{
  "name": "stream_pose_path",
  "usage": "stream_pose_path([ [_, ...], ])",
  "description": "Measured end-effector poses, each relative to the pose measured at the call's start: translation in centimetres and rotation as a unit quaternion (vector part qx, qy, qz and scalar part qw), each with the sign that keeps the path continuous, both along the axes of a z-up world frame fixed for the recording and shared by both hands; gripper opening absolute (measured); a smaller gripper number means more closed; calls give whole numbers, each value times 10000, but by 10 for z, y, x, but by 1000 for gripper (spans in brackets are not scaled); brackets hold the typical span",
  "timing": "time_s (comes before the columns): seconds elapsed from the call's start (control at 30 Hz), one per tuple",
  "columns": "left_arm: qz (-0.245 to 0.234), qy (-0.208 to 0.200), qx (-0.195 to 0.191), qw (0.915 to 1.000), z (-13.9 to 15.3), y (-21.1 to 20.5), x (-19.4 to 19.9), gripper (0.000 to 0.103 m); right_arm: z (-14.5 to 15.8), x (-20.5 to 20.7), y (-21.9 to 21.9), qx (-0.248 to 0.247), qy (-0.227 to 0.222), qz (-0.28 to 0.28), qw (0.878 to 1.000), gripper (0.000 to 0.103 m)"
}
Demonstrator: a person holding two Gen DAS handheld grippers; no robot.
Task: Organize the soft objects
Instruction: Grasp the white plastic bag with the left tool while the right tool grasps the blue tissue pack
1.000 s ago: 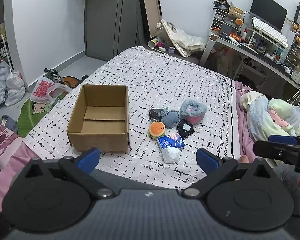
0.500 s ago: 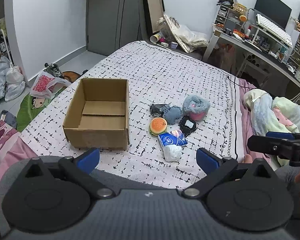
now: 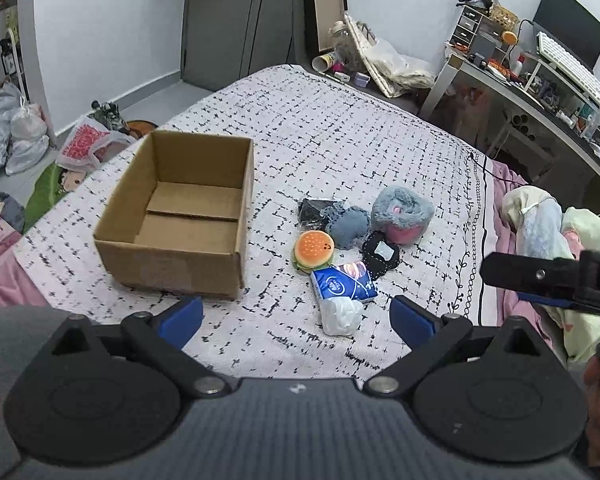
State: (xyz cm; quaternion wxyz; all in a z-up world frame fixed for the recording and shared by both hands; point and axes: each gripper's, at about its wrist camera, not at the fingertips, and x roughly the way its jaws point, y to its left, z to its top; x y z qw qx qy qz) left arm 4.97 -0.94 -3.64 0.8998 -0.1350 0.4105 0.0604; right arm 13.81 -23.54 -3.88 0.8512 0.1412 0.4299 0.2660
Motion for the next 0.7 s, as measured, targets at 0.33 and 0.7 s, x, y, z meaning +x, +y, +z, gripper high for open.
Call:
stream_pose_path([
  [0.33, 64, 297, -361, 9989, -30, -6, 30, 90, -41, 27, -3, 338, 592, -327, 9971, 82],
  [0.7, 136, 841, -634, 9943, -80, -26, 71, 82, -89, 57, -13, 653, 1353, -750, 9858, 71],
])
